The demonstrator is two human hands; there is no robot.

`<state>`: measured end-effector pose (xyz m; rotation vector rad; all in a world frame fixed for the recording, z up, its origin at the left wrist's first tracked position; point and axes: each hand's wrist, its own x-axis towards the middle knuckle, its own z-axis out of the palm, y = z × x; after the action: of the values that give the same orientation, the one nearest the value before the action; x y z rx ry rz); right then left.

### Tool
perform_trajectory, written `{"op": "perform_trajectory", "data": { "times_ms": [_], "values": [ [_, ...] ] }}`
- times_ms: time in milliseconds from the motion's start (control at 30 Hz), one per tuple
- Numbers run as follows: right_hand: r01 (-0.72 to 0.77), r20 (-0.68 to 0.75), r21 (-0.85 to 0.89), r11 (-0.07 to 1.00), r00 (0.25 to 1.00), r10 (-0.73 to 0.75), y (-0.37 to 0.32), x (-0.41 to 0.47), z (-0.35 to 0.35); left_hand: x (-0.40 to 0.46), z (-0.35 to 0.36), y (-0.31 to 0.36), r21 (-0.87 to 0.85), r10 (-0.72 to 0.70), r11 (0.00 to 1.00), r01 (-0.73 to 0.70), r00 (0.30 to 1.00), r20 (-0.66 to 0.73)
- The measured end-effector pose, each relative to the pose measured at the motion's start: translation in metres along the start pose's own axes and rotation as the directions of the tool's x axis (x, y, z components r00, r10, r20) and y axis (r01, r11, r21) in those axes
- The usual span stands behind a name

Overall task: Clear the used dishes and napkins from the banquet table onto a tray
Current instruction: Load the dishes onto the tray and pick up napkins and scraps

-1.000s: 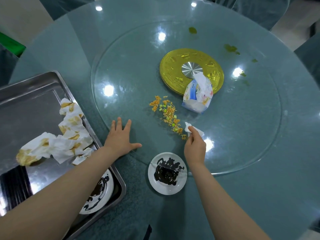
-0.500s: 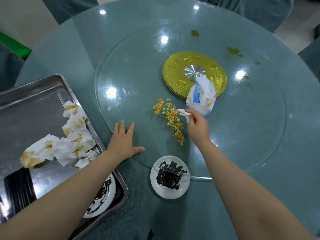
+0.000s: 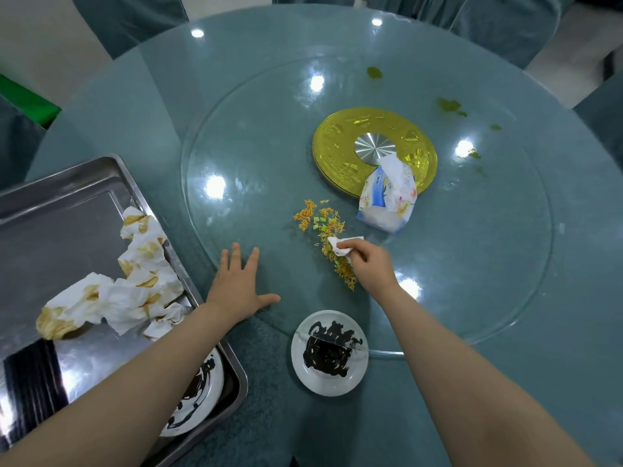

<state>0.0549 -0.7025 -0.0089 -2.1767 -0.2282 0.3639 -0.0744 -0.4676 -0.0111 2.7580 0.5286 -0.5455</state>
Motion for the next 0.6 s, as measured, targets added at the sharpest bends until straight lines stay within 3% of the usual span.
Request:
{"op": "perform_trajectory", "data": {
  "times_ms": [600],
  "values": [
    [-0.089, 0.023, 0.165, 0.982, 0.996, 0.087, 0.009, -0.057, 0.005, -0.005, 0.002, 0.003, 0.026, 0.002, 1.000, -0.002, 1.000, -0.009]
  ]
}}
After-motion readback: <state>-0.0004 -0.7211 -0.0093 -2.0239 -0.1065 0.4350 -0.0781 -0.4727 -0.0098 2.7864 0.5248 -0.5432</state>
